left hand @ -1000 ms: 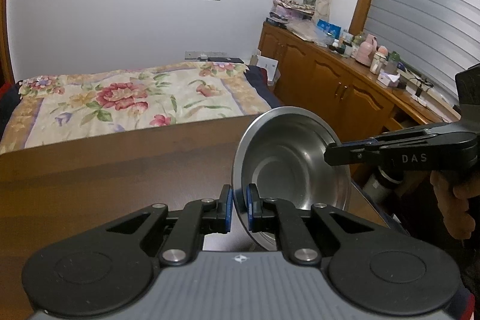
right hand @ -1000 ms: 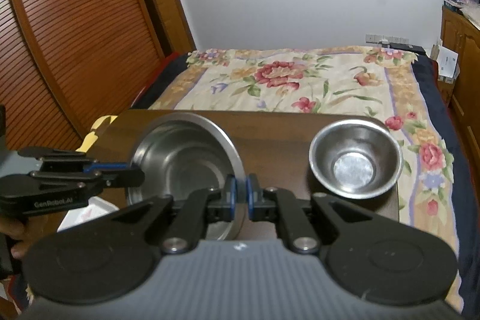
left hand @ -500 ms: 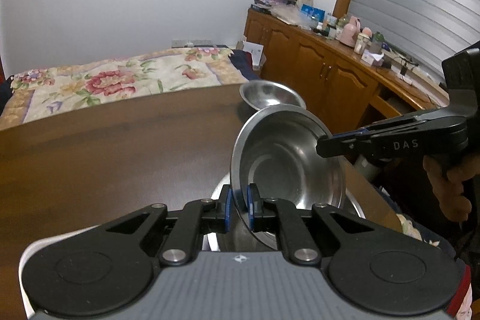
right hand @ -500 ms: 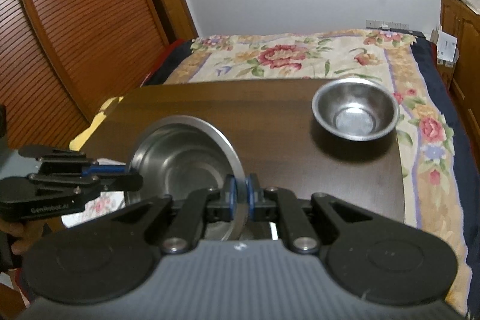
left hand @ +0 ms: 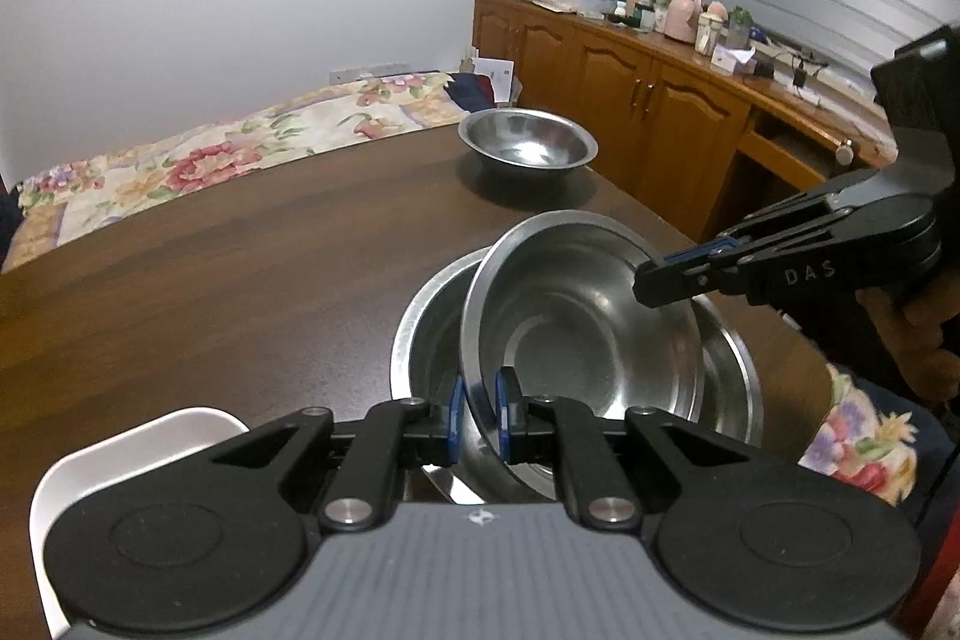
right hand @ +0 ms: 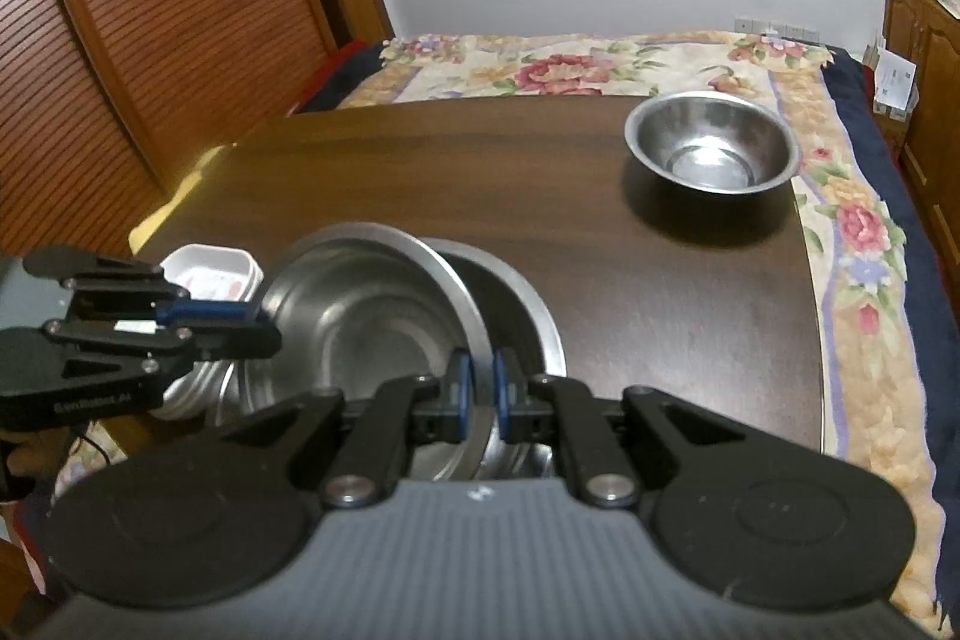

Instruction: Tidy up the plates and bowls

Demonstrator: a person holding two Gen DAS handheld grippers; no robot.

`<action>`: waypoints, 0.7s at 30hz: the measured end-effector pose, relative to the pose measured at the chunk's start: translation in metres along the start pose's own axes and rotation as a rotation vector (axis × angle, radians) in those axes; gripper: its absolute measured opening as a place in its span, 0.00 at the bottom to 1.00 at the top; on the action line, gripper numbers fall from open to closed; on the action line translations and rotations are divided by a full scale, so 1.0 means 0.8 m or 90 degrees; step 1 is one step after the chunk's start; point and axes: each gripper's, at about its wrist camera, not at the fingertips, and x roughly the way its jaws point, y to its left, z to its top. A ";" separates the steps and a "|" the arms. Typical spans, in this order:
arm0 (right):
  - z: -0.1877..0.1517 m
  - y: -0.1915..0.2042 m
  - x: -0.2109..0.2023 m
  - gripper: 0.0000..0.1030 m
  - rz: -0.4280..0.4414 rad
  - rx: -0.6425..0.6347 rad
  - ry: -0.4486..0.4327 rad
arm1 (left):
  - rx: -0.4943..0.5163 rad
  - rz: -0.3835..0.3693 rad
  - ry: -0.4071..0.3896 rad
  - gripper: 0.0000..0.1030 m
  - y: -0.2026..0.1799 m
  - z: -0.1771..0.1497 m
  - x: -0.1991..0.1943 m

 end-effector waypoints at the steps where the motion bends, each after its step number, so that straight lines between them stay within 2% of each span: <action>1: 0.000 0.001 0.000 0.10 -0.001 -0.004 -0.002 | 0.005 0.004 -0.001 0.11 -0.002 -0.001 0.002; 7: -0.007 0.000 0.006 0.10 -0.009 -0.017 -0.014 | 0.044 0.035 -0.005 0.12 -0.009 -0.008 0.012; 12: -0.013 0.006 0.005 0.10 -0.027 -0.060 -0.030 | 0.061 0.052 -0.016 0.13 -0.013 -0.013 0.015; 21: -0.011 0.019 0.012 0.12 -0.067 -0.129 -0.028 | 0.046 0.048 -0.022 0.14 -0.008 -0.016 0.016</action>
